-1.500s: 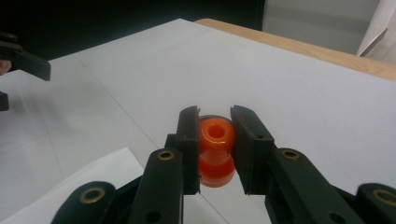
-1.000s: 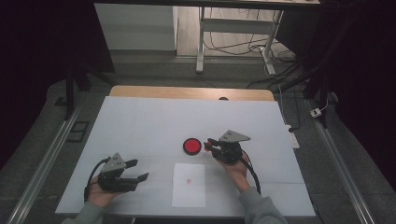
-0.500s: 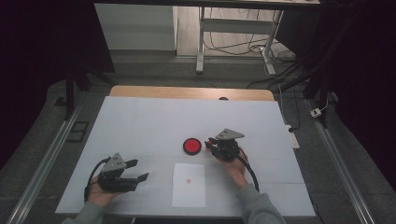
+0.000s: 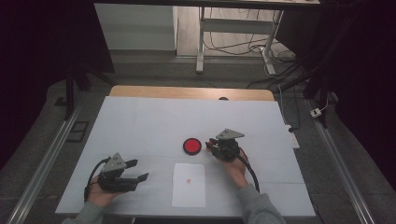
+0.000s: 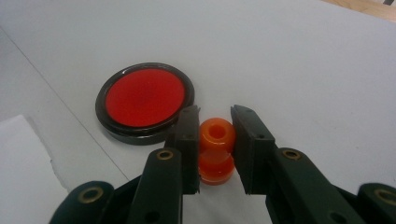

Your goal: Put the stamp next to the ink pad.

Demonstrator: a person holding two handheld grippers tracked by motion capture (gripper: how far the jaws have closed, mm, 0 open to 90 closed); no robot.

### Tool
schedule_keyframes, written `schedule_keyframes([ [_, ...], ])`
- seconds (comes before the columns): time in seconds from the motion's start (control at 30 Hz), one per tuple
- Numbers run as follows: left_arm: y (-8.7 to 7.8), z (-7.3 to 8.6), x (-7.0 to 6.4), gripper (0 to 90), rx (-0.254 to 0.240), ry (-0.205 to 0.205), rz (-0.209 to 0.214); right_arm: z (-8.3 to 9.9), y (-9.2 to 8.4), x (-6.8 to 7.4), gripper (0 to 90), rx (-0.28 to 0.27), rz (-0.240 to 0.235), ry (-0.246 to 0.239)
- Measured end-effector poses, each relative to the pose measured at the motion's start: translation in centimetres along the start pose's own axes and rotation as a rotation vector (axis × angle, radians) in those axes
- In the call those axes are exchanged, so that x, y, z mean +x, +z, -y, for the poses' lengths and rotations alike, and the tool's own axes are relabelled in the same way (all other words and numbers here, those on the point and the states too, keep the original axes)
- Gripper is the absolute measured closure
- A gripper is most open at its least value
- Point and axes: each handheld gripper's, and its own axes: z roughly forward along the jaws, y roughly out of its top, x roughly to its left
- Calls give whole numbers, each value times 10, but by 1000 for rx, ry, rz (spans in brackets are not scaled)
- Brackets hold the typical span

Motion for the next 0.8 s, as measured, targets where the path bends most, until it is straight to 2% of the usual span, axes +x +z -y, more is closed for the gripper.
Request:
schedule_keyframes([
  [0.03, 0, 0, 0, 301, 0, 0, 0, 0, 0, 0, 704, 1, 1, 0],
  [0.13, -1, 0, 0, 301, -3, -1, 1, -1, -1, 1, 566, -2, 16, -8],
  [0.27, -1, 0, 1, 301, -7, -5, -1, -4, -9, 0, 468, -47, 17, 9],
  [0.33, -1, 0, 1, 301, -7, -6, -2, -6, -15, -1, 458, -69, 4, 15],
  [0.57, -2, 0, 2, 300, -11, -13, -3, -6, -37, -2, 447, -81, -18, -8],
  [0.8, -2, 0, 1, 299, -12, -19, -3, 6, -60, -5, 447, -83, -26, -7],
])
